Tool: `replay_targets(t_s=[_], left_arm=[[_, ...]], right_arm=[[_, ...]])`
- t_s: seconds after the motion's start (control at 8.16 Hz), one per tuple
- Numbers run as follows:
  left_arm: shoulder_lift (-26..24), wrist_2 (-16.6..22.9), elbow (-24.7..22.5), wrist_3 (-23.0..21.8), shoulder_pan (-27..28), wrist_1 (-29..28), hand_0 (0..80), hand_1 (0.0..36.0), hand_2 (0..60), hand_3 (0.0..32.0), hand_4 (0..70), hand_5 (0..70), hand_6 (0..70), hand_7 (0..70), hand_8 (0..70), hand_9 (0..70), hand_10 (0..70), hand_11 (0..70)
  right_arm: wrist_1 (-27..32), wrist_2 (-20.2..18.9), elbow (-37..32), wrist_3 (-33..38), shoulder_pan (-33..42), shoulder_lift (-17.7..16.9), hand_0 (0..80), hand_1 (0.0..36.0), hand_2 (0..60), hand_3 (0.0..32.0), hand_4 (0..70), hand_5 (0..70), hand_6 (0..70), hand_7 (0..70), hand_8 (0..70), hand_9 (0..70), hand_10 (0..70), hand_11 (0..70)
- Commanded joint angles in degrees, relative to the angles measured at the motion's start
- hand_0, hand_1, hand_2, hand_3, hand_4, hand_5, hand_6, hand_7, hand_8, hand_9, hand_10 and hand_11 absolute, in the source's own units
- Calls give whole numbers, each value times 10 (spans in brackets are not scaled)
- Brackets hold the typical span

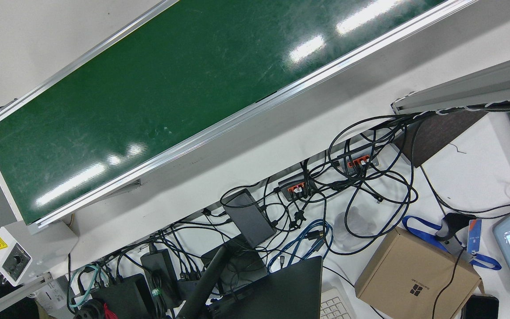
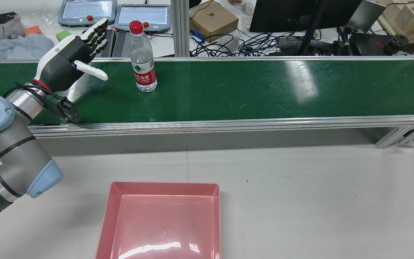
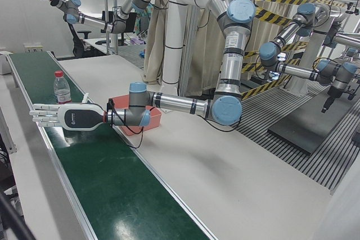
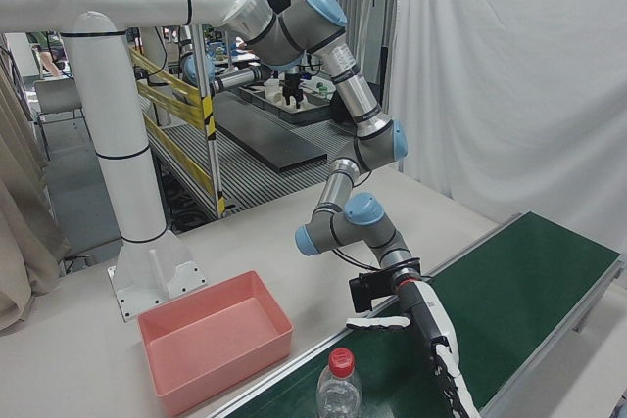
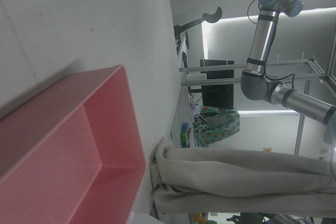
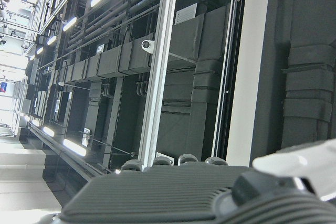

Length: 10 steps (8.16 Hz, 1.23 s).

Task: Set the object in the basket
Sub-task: 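Close the left hand fingers around the bottle's middle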

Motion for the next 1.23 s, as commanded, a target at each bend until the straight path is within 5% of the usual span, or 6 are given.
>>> replay_targets(t_s=[0.0, 0.86, 0.98, 1.1], left_arm=[[-3, 2, -3, -1, 11, 1, 570, 58, 0, 0, 0, 73, 0, 0, 0, 0, 11, 36], [-35, 3, -3, -4, 20, 31, 580, 73, 0, 0, 1, 104, 0, 0, 20, 38, 24, 55], [-35, -1, -2, -2, 20, 39, 604, 136, 0, 0, 40, 278, 51, 56, 104, 162, 161, 257], [-43, -1, -3, -2, 18, 61, 609, 85, 0, 0, 527, 512, 271, 335, 407, 554, 499, 700]], right_arm=[[0, 0, 0, 0, 0, 0, 0, 0, 0, 0, 0, 0, 0, 0, 0, 0, 0, 0], [0, 0, 0, 0, 0, 0, 0, 0, 0, 0, 0, 0, 0, 0, 0, 0, 0, 0], [-1, 1, 0, 0, 0, 0, 0, 0, 0, 0, 0, 0, 0, 0, 0, 0, 0, 0], [0, 1, 0, 0, 0, 0, 0, 0, 0, 0, 0, 0, 0, 0, 0, 0, 0, 0]])
